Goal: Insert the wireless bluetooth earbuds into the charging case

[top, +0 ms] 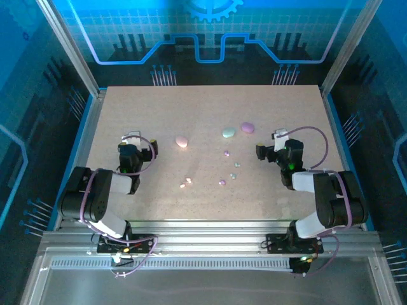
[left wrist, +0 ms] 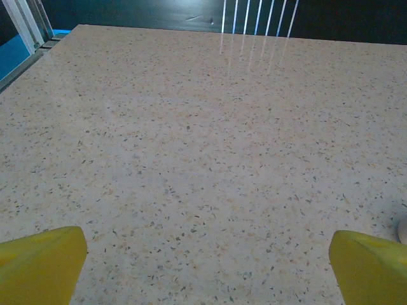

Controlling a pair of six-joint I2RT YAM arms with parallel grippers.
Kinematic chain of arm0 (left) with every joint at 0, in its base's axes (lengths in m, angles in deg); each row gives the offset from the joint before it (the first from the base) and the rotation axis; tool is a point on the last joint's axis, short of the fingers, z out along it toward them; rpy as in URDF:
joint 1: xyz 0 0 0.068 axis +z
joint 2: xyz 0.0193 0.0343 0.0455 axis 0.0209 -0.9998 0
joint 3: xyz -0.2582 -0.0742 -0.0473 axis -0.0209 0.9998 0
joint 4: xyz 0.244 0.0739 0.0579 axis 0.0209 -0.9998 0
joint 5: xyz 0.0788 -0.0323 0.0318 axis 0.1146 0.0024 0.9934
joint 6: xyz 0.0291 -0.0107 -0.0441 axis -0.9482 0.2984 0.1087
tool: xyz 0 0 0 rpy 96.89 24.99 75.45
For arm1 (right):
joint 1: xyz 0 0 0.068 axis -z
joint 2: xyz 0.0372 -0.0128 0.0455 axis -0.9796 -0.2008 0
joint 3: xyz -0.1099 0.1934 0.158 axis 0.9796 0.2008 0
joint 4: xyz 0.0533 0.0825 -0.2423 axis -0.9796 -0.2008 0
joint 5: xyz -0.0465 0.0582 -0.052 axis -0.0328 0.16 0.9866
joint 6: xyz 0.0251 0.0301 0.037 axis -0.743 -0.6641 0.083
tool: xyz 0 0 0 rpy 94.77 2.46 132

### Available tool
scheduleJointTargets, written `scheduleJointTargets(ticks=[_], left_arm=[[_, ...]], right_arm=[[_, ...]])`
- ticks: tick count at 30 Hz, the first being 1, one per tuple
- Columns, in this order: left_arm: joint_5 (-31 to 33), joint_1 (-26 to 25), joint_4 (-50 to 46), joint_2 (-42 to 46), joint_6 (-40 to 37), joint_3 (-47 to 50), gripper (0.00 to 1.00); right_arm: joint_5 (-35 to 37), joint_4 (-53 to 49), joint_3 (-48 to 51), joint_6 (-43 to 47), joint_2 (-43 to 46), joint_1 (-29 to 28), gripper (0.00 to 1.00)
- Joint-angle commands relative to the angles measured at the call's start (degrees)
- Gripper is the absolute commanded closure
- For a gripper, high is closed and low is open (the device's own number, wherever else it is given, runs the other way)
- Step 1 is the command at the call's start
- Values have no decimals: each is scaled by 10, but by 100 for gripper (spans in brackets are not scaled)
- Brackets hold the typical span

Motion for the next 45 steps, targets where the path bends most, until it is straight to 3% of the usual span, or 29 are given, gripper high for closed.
scheduleJointTargets(ticks=[1, 27, 33, 35, 40, 45], left_arm=[[-10, 4, 0, 5, -5, -8, 1], [-14, 2, 19, 9, -10, 4, 1], [15, 0, 16, 69, -2, 30, 1], [28, 0, -36, 108, 7, 24, 1], [47, 0, -173, 200, 50, -1, 1], [46, 1, -260, 280, 134, -20, 1]], right_arm=[[-6, 8, -10, 3, -3, 7, 0], [-3, 9, -10, 5, -2, 4, 0], [12, -19, -19, 13, 14, -7, 0], [14, -68, -38, 13, 34, -8, 0], [5, -355, -179, -57, 48, -3, 0], [-122, -507, -305, -82, -11, -1, 1]])
